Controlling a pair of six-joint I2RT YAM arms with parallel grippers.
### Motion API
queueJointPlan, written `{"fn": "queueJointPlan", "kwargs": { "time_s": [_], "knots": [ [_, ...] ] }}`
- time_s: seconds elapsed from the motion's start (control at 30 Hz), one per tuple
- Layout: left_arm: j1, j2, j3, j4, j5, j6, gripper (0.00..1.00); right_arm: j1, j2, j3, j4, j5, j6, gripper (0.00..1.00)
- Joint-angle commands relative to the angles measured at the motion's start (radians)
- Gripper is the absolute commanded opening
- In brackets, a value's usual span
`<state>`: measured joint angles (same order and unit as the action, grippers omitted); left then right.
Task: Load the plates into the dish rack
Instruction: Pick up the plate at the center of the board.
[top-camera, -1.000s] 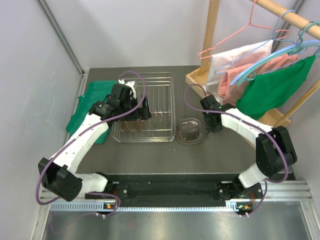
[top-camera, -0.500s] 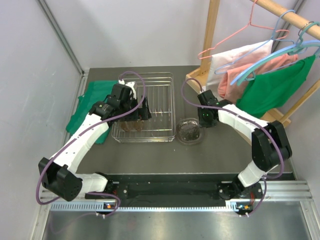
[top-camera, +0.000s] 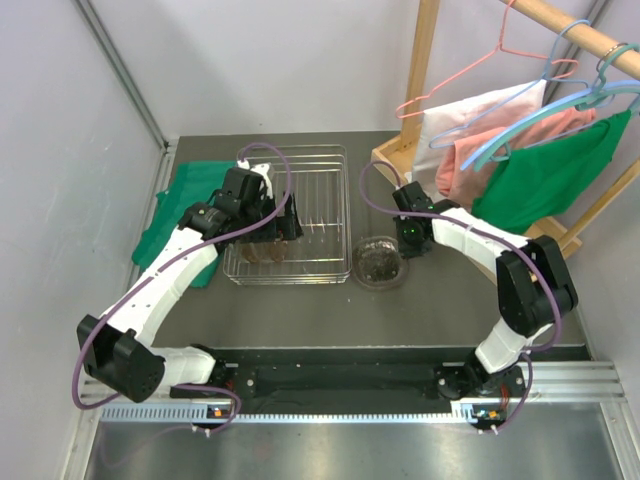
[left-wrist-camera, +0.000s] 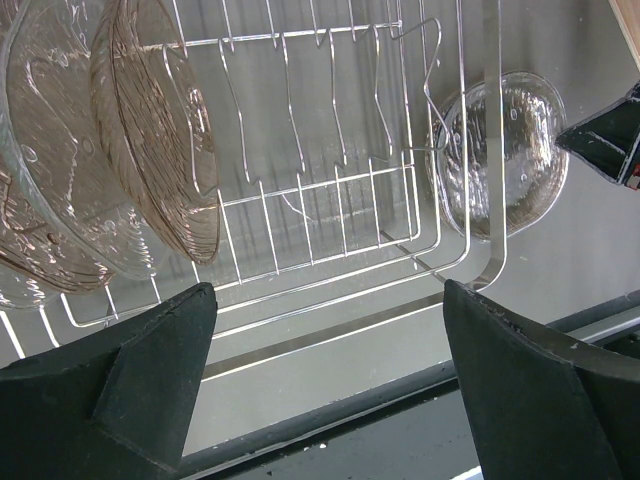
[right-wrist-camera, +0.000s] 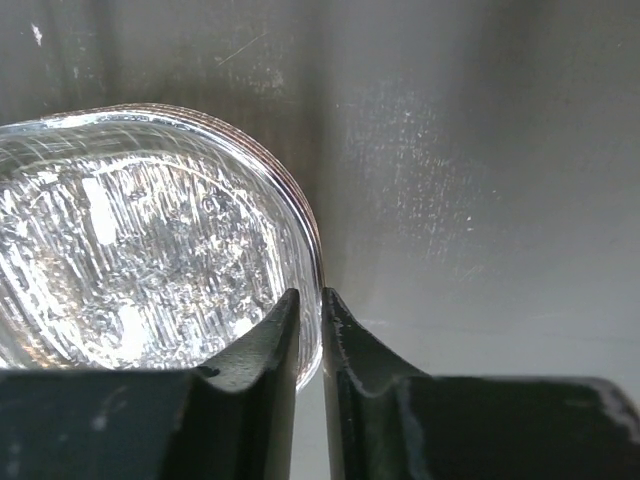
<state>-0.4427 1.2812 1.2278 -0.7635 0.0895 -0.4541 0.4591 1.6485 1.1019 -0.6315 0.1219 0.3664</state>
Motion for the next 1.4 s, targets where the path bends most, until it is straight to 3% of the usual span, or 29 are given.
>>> {"fn": "queueJointPlan", "kwargs": {
  "time_s": [0.0, 0.13, 0.8, 1.1, 1.37],
  "knots": [
    [0.004, -0.023, 0.013, 0.013, 0.0, 0.0, 0.99, -0.01, 0.011, 0.035, 0.016, 0.005, -0.021, 0.12],
    [0.004, -0.02, 0.012, 0.015, 0.001, 0.0, 0.99, -0.008, 0.004, 0.042, 0.001, 0.033, -0.035, 0.0],
    [0.006, -0.006, 0.012, 0.018, 0.001, 0.002, 0.99, 0.0, -0.115, 0.032, -0.108, 0.192, -0.043, 0.0],
    [0.004, -0.003, 0.006, 0.023, 0.009, 0.0, 0.99, -0.01, -0.095, -0.017, -0.073, 0.171, -0.006, 0.0],
    [0.004, -0.01, -0.001, 0.026, 0.007, 0.0, 0.99, -0.013, -0.079, -0.016, -0.034, 0.122, 0.012, 0.18]
  ]
}}
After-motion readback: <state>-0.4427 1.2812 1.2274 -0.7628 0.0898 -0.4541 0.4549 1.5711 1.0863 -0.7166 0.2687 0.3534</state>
